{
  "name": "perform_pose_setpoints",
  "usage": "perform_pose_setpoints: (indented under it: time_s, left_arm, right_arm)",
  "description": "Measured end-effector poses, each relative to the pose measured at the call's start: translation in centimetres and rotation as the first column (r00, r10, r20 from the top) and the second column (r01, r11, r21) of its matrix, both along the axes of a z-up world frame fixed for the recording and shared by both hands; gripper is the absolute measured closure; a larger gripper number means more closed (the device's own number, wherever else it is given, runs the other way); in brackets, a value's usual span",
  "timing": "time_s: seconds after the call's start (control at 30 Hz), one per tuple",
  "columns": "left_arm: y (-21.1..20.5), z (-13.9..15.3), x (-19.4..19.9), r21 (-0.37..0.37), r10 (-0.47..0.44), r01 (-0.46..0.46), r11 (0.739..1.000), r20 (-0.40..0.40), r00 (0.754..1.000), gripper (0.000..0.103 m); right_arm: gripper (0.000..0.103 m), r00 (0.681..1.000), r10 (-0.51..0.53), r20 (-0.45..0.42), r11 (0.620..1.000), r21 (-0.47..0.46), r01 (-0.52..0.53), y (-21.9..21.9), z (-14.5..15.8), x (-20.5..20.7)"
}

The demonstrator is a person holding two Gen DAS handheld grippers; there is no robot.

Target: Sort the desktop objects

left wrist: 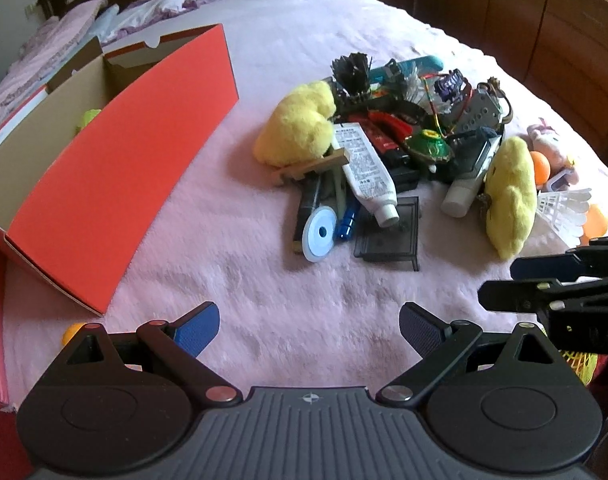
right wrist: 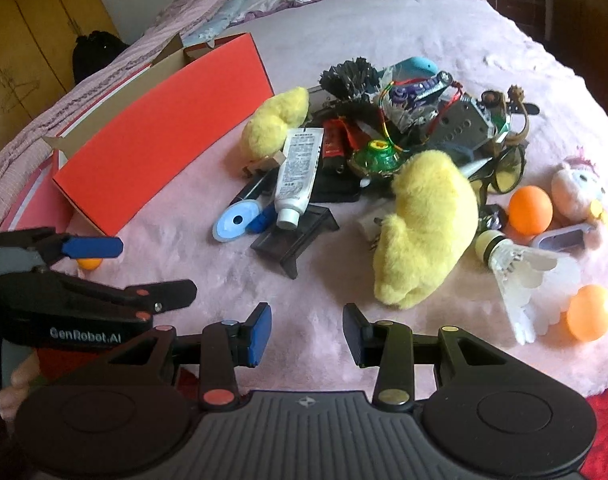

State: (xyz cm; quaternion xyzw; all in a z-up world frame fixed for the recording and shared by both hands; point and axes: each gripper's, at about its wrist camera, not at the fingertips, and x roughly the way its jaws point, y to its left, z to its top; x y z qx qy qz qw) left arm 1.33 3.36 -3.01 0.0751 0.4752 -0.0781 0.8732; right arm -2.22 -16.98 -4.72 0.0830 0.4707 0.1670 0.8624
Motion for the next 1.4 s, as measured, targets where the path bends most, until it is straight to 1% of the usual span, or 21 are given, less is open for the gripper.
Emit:
perform_pose_setpoints:
  time_s: [0.13,0.23,0.37,0.43,0.5,0.53,0.6,0.77,0.8,0.87,0.9,0.93,1.0,1.07,1.13,1.2,1.27,1.3,1.33,1.37,1.4]
  left_arm:
    - [0.1,-0.2,0.1,0.001,0.003,-0.003,1.000,-0.006,1.000,0.006]
    - [0.2,-0.4,0.2,-0.001,0.009,-0.009,1.000,-0.014,1.000,0.006]
    - [0.4,-0.5,0.3,-0.003,0.015,-0.015,1.000,-0.015,1.000,0.006]
    - [0.7,-0.5,0.3,-0.006,0.021,-0.022,1.000,-0.017,1.000,0.006]
    - [0.9,-0.6,0.3,-0.009,0.028,-0.028,1.000,-0.018,0.999,0.006]
    - [1.0,-0.6,0.3,-0.009,0.032,-0.032,0.999,-0.019,0.999,0.006]
    - [1.2,-0.6,0.4,-0.012,0.039,-0.039,0.999,-0.020,0.999,0.006]
    - [1.6,-0.8,0.5,-0.018,0.050,-0.050,0.999,-0.025,0.998,0.006]
    - [1.6,-0.8,0.5,-0.019,0.052,-0.053,0.998,-0.020,0.998,0.006]
    - [1.7,-0.7,0.5,-0.021,0.056,-0.056,0.998,0.000,0.998,0.010]
    - [1.7,-0.7,0.6,-0.019,0.054,-0.053,0.998,0.013,0.998,0.014]
    - [1.6,-0.6,0.7,-0.018,0.051,-0.050,0.999,0.026,0.998,0.022]
    - [1.4,-0.7,1.1,-0.003,0.039,-0.039,0.999,0.044,0.998,0.032]
    - [0.9,-1.0,1.8,0.012,0.018,-0.019,1.000,0.060,0.998,0.035]
    - [0.3,-1.4,2.5,0.022,-0.010,0.009,1.000,0.075,0.997,0.036]
    - [-0.3,-1.8,3.0,0.031,-0.033,0.031,0.999,0.085,0.996,0.036]
    - [-0.8,-2.2,3.1,0.038,-0.050,0.047,0.998,0.090,0.995,0.038]
    - [-1.1,-2.3,3.2,0.041,-0.059,0.055,0.998,0.093,0.994,0.042]
    - [-1.3,-2.5,3.3,0.045,-0.067,0.063,0.997,0.096,0.993,0.051]
    - [-1.6,-2.6,3.4,0.048,-0.076,0.071,0.996,0.098,0.992,0.056]
    - [-1.8,-2.8,3.4,0.052,-0.084,0.080,0.995,0.101,0.991,0.069]
  right_arm:
    - [0.060,0.999,-0.032,-0.028,0.998,0.051,0.034,-0.2,-0.4,0.9]
    - [0.060,0.997,-0.048,-0.055,0.992,0.110,0.054,-0.1,-0.9,2.2]
    - [0.060,0.989,-0.077,-0.129,0.971,0.213,0.104,-0.2,-2.1,4.7]
    - [0.062,0.981,-0.099,-0.164,0.957,0.254,0.139,-0.2,-2.8,6.0]
    - [0.067,0.971,-0.127,-0.202,0.948,0.262,0.179,-0.1,-3.5,7.2]
    - [0.073,0.969,-0.133,-0.207,0.947,0.264,0.186,0.0,-3.7,7.4]
    - [0.078,0.968,-0.139,-0.211,0.944,0.266,0.194,0.2,-3.9,7.8]
    - [0.079,0.963,-0.154,-0.221,0.938,0.273,0.213,0.5,-4.5,8.6]
    - [0.083,0.962,-0.157,-0.223,0.937,0.274,0.217,0.6,-4.6,8.7]
    - [0.087,0.960,-0.164,-0.227,0.934,0.277,0.225,0.7,-4.8,9.0]
    - [0.089,0.959,-0.167,-0.229,0.933,0.278,0.229,0.8,-4.9,9.2]
    - [0.089,0.963,-0.166,-0.211,0.943,0.253,0.217,0.8,-4.4,9.0]
    - [0.088,0.983,-0.127,-0.130,0.982,0.123,0.143,1.4,-2.7,7.7]
    - [0.088,0.996,-0.071,-0.051,0.997,-0.023,0.070,2.1,-0.9,6.4]
    - [0.088,0.999,0.031,0.025,0.982,-0.190,-0.025,3.1,0.5,4.4]
    - [0.088,0.993,0.113,0.041,0.949,-0.301,-0.095,3.7,0.7,2.9]
    - [0.088,0.987,0.158,0.018,0.924,-0.355,-0.142,4.1,0.0,2.1]
    - [0.088,0.987,0.159,0.007,0.922,-0.358,-0.146,4.1,-0.5,1.9]
    - [0.088,0.988,0.155,-0.003,0.923,-0.356,-0.146,4.1,-0.9,1.8]
    - [0.088,0.990,0.143,-0.011,0.926,-0.351,-0.138,3.9,-1.3,1.7]
    - [0.088,0.991,0.131,-0.013,0.931,-0.341,-0.128,3.8,-1.5,1.8]
